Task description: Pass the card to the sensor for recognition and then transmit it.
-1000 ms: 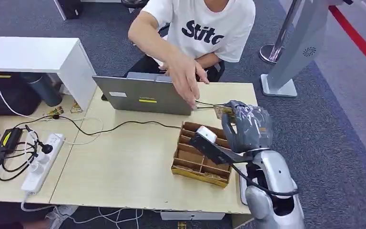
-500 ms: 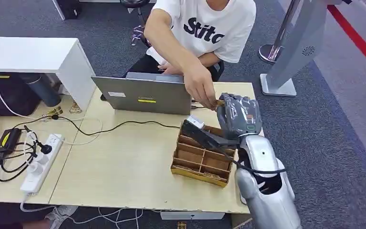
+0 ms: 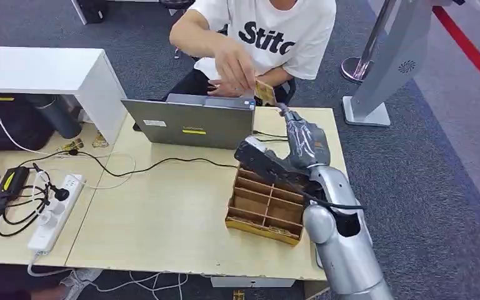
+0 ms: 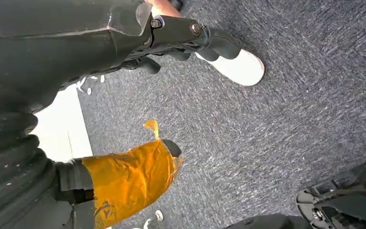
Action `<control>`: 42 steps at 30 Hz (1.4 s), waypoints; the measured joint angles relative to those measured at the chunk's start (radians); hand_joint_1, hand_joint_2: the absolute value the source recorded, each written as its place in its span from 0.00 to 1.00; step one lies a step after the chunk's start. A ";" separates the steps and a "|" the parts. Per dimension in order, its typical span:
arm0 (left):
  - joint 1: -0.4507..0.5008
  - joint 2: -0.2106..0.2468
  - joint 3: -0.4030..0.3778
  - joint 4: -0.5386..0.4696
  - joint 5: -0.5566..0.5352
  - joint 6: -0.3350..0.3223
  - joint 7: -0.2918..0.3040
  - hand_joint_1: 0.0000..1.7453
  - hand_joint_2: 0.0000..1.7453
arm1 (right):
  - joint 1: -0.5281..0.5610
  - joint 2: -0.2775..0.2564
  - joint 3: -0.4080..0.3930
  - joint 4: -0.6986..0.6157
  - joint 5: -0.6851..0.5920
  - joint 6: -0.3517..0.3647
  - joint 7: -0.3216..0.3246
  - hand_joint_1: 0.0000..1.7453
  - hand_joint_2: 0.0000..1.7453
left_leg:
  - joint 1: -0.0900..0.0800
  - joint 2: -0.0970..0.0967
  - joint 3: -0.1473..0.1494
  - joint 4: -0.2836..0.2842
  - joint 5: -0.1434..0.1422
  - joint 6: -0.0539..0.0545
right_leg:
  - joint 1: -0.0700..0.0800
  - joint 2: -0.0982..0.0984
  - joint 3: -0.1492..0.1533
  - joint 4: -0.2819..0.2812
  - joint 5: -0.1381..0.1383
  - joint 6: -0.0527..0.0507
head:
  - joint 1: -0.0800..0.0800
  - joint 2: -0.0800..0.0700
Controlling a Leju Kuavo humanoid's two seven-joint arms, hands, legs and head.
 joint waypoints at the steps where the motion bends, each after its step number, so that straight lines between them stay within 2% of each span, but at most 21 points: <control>1: 0.000 0.000 0.000 0.001 0.000 0.000 0.000 0.00 1.00 | 0.002 0.001 -0.001 -0.005 -0.021 -0.004 -0.002 0.00 1.00 | 0.000 0.000 0.000 0.000 0.000 0.000 | 0.000 0.000 0.000 0.000 0.000 0.000 | 0.000 0.000; 6: 0.000 0.001 0.000 0.001 0.000 0.001 0.000 0.00 1.00 | 0.034 0.002 -0.001 -0.098 -0.074 -0.024 -0.027 0.00 1.00 | 0.000 0.000 0.000 0.000 0.000 0.000 | 0.000 0.000 0.000 0.000 0.000 0.000 | 0.000 0.000; 9: 0.001 -0.002 0.004 0.001 0.000 0.000 0.000 0.00 1.00 | 0.095 -0.006 0.005 -0.211 -0.074 -0.043 -0.059 0.00 1.00 | 0.000 -0.001 0.000 0.000 0.000 0.000 | 0.000 -0.001 -0.001 0.000 0.000 0.000 | -0.001 0.000; 15: 0.003 -0.024 0.053 -0.010 0.000 -0.011 -0.004 0.00 1.00 | 0.301 -0.044 0.024 -0.436 -0.133 -0.046 -0.164 0.00 1.00 | 0.000 -0.001 -0.002 0.000 -0.002 0.000 | 0.000 -0.001 -0.002 -0.001 -0.001 0.000 | 0.000 0.000; 20: 0.006 -0.039 0.092 -0.037 0.000 -0.021 -0.007 0.00 1.00 | 0.445 -0.068 0.027 -0.528 -0.050 -0.044 -0.219 0.00 1.00 | 0.000 0.000 -0.002 0.000 -0.002 0.000 | 0.000 -0.001 -0.002 -0.001 -0.001 0.000 | 0.000 0.000; 24: 0.009 -0.042 0.111 -0.052 0.000 -0.024 -0.009 0.00 1.00 | 0.530 -0.085 0.048 -0.539 0.017 -0.082 -0.245 0.00 1.00 | 0.000 0.000 -0.002 0.000 -0.002 0.000 | 0.000 -0.001 -0.002 -0.001 -0.001 0.000 | 0.000 0.000; 30: 0.010 -0.042 0.123 -0.061 0.000 -0.026 -0.009 0.00 1.00 | 0.589 -0.119 0.053 -0.513 0.098 -0.095 -0.188 0.00 1.00 | 0.000 0.000 -0.002 0.000 -0.001 0.000 | 0.000 -0.001 -0.002 -0.001 -0.001 0.000 | 0.000 0.000; 38: 0.010 -0.041 0.124 -0.062 0.000 -0.025 -0.009 0.00 1.00 | 0.610 -0.147 0.068 -0.435 0.098 -0.093 -0.175 0.00 1.00 | 0.000 0.000 -0.002 0.000 -0.001 0.000 | 0.000 -0.001 -0.002 -0.001 -0.001 0.001 | 0.000 0.000; 42: 0.010 -0.040 0.124 -0.062 0.000 -0.023 -0.009 0.00 1.00 | 0.608 -0.159 0.084 -0.409 0.111 -0.084 -0.147 0.00 1.00 | 0.000 0.000 -0.002 0.000 -0.001 0.000 | 0.000 -0.001 -0.002 -0.001 -0.001 0.001 | 0.000 0.000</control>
